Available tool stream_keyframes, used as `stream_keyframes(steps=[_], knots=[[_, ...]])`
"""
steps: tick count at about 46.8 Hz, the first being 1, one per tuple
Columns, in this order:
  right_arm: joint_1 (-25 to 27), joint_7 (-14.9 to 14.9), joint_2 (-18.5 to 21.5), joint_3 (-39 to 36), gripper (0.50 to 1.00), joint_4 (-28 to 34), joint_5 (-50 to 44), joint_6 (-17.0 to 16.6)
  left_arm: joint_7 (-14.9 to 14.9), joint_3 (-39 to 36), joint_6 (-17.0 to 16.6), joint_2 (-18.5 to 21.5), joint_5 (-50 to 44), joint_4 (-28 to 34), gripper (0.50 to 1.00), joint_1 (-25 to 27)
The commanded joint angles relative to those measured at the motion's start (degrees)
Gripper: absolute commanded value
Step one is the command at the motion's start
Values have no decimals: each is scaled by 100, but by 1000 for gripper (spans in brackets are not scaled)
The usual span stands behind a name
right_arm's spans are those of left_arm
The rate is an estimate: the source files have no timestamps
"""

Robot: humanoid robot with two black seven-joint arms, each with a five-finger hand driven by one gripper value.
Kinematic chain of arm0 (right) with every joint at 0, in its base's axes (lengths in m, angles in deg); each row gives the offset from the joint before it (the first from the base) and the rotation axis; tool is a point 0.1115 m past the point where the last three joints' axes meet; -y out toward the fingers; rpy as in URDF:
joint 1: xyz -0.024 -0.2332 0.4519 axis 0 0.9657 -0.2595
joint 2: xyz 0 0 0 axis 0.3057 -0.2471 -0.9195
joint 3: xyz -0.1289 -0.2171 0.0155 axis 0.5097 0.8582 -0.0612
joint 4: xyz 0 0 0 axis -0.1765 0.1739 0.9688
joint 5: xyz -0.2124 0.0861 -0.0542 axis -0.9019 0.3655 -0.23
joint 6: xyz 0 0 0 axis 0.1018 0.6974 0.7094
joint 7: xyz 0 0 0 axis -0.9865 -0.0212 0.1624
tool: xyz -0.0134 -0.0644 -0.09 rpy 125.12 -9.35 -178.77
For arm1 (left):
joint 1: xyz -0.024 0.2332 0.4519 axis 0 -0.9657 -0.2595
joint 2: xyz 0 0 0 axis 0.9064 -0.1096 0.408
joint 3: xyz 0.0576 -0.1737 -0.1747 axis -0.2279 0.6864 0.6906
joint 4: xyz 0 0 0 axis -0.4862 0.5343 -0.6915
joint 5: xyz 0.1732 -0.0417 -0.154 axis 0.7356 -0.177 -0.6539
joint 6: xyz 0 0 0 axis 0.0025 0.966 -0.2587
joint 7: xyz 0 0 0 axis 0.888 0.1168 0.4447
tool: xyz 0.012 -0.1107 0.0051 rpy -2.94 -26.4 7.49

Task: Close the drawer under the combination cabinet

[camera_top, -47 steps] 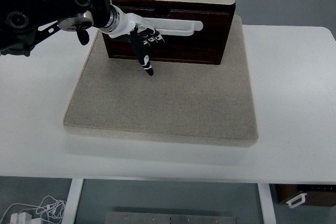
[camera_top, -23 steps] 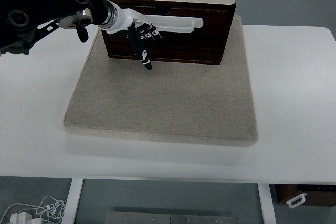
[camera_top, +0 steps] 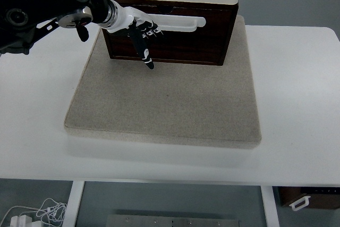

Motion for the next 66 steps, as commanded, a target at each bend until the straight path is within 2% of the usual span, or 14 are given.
stream_keyframes(steps=[1, 10, 19, 31, 40, 47, 50, 54, 59, 66], knots=[[0, 0, 0, 0, 952, -3, 0, 8, 0, 246, 217, 20, -44, 37, 996, -3], [0, 0, 0, 0, 952, -3, 0, -1, 0, 967, 991, 29, -61, 134, 996, -188], [0, 0, 0, 0, 952, -3, 0, -1, 0, 2434, 1521, -50, -456, 125, 996, -469], [0, 0, 0, 0, 952, -3, 0, -1, 0, 3542, 1521, -208, -852, 37, 996, -557], [0, 0, 0, 0, 952, -3, 0, -1, -845, 4219, 1521, -331, -861, -121, 996, -574], [0, 0, 0, 0, 952, -3, 0, -1, -1873, 4808, 1521, -305, -940, -411, 996, -575], [0, 0, 0, 0, 952, -3, 0, -1, -2172, 5089, 1521, -296, -1010, -622, 996, -575], [0, 0, 0, 0, 952, -3, 0, -1, -2349, 5511, 1521, -305, -1221, -955, 996, -566], [0, 0, 0, 0, 952, -3, 0, -1, -2401, 5968, 1521, -314, -1695, -1325, 996, -540], [26, 0, 0, 0, 952, -12, -26, -1, -2489, 6232, 1521, -165, -2179, -1826, 996, -522]])
